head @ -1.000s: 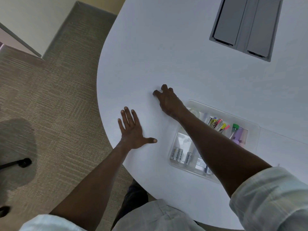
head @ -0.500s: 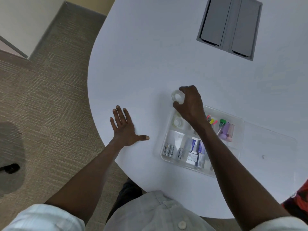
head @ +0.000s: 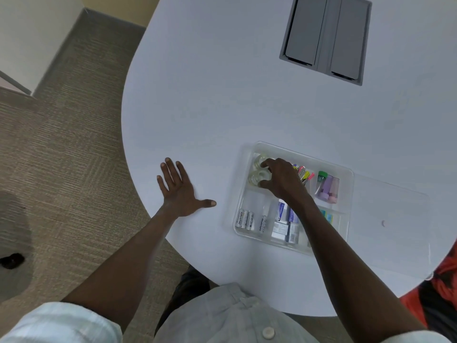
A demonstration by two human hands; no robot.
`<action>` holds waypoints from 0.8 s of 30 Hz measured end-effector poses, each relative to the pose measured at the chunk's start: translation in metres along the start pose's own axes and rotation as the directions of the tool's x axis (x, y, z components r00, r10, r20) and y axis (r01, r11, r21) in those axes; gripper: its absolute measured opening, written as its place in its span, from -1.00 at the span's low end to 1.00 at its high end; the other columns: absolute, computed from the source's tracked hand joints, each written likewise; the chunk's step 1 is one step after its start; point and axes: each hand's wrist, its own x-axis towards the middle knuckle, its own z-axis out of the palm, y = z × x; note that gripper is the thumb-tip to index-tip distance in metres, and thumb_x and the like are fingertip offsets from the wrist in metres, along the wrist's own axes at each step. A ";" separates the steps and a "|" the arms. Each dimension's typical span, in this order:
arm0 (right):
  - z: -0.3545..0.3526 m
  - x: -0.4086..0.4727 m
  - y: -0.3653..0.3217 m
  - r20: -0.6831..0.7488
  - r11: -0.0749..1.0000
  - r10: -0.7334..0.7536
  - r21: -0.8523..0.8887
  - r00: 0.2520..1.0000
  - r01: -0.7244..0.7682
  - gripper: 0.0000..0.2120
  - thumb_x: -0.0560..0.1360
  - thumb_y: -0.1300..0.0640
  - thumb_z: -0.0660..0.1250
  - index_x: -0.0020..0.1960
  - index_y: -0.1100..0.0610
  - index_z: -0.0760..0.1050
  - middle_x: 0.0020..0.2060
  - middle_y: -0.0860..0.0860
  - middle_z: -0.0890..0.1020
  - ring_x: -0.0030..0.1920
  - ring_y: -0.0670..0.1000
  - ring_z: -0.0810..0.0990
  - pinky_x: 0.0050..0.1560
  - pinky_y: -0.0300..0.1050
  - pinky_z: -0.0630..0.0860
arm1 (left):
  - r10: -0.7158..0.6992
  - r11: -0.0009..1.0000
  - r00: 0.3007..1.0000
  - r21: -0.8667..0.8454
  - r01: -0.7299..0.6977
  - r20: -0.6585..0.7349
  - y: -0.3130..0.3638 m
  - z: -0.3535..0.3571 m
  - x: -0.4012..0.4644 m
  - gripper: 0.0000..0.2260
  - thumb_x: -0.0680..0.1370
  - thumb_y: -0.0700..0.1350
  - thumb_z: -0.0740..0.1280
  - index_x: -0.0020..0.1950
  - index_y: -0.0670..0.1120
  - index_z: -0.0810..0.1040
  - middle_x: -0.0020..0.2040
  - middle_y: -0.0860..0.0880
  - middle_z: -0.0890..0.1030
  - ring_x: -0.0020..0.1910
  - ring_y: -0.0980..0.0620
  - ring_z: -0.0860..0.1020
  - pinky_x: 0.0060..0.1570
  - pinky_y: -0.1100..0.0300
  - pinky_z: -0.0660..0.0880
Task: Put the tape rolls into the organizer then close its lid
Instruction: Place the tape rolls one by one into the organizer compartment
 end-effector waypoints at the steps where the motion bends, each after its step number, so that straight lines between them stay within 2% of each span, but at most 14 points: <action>1: -0.001 0.002 0.000 0.009 1.000 -0.008 -0.008 1.000 0.008 -0.48 0.33 0.10 0.54 0.24 0.17 0.50 0.06 0.22 0.58 0.09 0.22 0.56 0.08 -0.01 0.45 | 0.003 1.000 1.000 0.000 -0.003 -0.004 0.000 -0.001 0.000 0.45 0.09 0.60 0.32 0.45 -0.22 -0.52 0.44 -0.29 -0.55 0.42 -0.25 -0.57 0.41 -0.27 -0.41; 9: -0.004 0.008 0.000 0.075 1.000 0.002 0.006 0.997 -0.002 -0.44 0.34 0.13 0.56 0.28 0.21 0.48 0.08 0.25 0.60 0.11 0.23 0.57 0.10 0.00 0.49 | 0.003 1.000 1.000 0.002 -0.003 -0.001 0.000 0.000 0.001 0.46 0.08 0.60 0.31 0.45 -0.21 -0.52 0.44 -0.28 -0.56 0.41 -0.25 -0.57 0.40 -0.28 -0.41; 12: -0.005 0.006 0.002 0.051 0.999 0.035 0.037 0.998 -0.036 -0.54 0.38 0.19 0.51 0.24 0.22 0.50 0.05 0.25 0.61 0.05 0.22 0.59 0.05 -0.02 0.50 | 0.003 1.000 1.000 0.002 -0.003 0.000 0.000 0.000 0.001 0.46 0.08 0.60 0.31 0.45 -0.21 -0.52 0.43 -0.28 -0.56 0.41 -0.24 -0.58 0.41 -0.28 -0.41; 16: -0.003 0.003 0.001 0.000 0.995 0.080 0.055 0.997 -0.080 -0.72 0.39 0.24 0.45 0.09 0.24 0.55 -0.09 0.25 0.65 -0.08 0.22 0.62 -0.06 -0.02 0.54 | 0.003 1.000 1.000 0.003 -0.003 0.000 0.000 0.000 0.000 0.46 0.08 0.60 0.32 0.46 -0.22 -0.51 0.43 -0.28 -0.56 0.41 -0.25 -0.57 0.41 -0.28 -0.41; 20: 0.003 0.003 -0.005 -0.072 0.996 0.081 -0.017 0.994 -0.082 -0.85 0.38 0.22 0.41 -0.08 0.26 0.55 -0.24 0.24 0.64 -0.16 0.26 0.60 -0.16 -0.03 0.51 | 0.008 1.000 1.000 0.002 -0.008 -0.004 0.001 0.000 -0.001 0.45 0.09 0.59 0.33 0.46 -0.22 -0.51 0.44 -0.28 -0.55 0.42 -0.24 -0.57 0.41 -0.27 -0.42; 24: 0.010 0.005 -0.006 -0.124 0.993 0.067 -0.089 0.990 -0.079 -0.88 0.38 0.26 0.36 -0.10 0.27 0.53 -0.24 0.26 0.63 -0.17 0.28 0.61 -0.18 -0.03 0.54 | 0.008 1.000 1.000 0.001 -0.008 -0.009 0.000 0.001 -0.001 0.46 0.09 0.59 0.33 0.46 -0.22 -0.50 0.45 -0.29 -0.54 0.42 -0.25 -0.56 0.40 -0.27 -0.41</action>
